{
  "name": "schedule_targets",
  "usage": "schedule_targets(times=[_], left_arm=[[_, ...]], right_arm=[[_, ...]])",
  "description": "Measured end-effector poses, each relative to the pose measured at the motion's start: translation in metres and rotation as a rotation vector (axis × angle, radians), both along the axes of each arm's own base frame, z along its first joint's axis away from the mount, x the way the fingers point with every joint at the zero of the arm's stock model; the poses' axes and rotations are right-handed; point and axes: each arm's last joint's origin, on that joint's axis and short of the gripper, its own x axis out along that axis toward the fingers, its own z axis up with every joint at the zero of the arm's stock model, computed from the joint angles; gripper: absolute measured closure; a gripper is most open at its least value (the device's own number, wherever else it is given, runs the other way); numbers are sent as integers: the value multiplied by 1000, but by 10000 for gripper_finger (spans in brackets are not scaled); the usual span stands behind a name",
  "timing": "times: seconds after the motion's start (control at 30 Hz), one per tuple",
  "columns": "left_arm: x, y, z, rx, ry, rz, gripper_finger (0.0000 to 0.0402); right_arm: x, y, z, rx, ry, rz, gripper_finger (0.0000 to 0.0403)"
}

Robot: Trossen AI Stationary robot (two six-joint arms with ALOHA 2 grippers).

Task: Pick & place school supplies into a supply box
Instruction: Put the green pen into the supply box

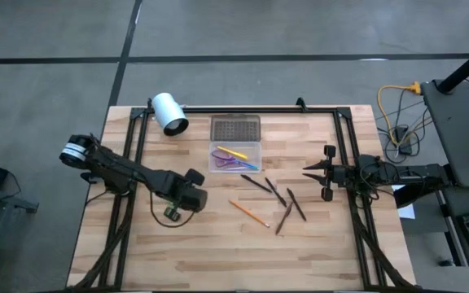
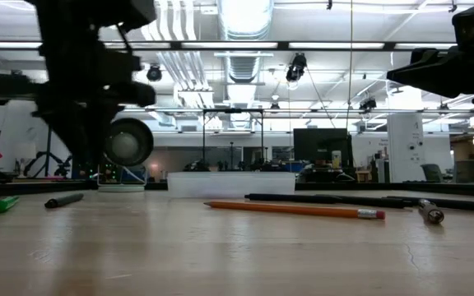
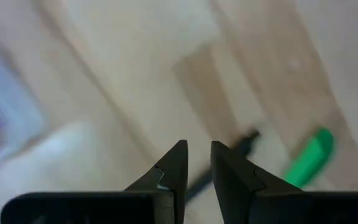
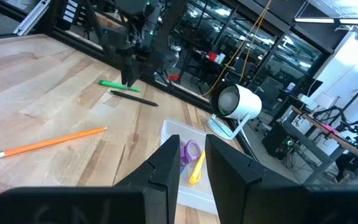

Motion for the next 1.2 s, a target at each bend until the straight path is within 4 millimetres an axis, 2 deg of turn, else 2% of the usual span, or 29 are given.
schedule_targets(times=[0.27, 0.43, 0.8, 1.2], left_arm=[[-23, 0, -14, -187, 99, -33, 347], [-24, -2, -15, -241, 119, -54, 347], [-26, -10, -14, -242, 121, -92, 345], [-30, -9, -21, -245, 135, -50, 254]], right_arm=[[0, 0, 0, 0, 0, 0, 335], [0, 0, 0, 0, 0, 0, 335], [0, 0, 0, 0, 0, 0, 335], [0, 0, 0, 0, 0, 0, 335]])
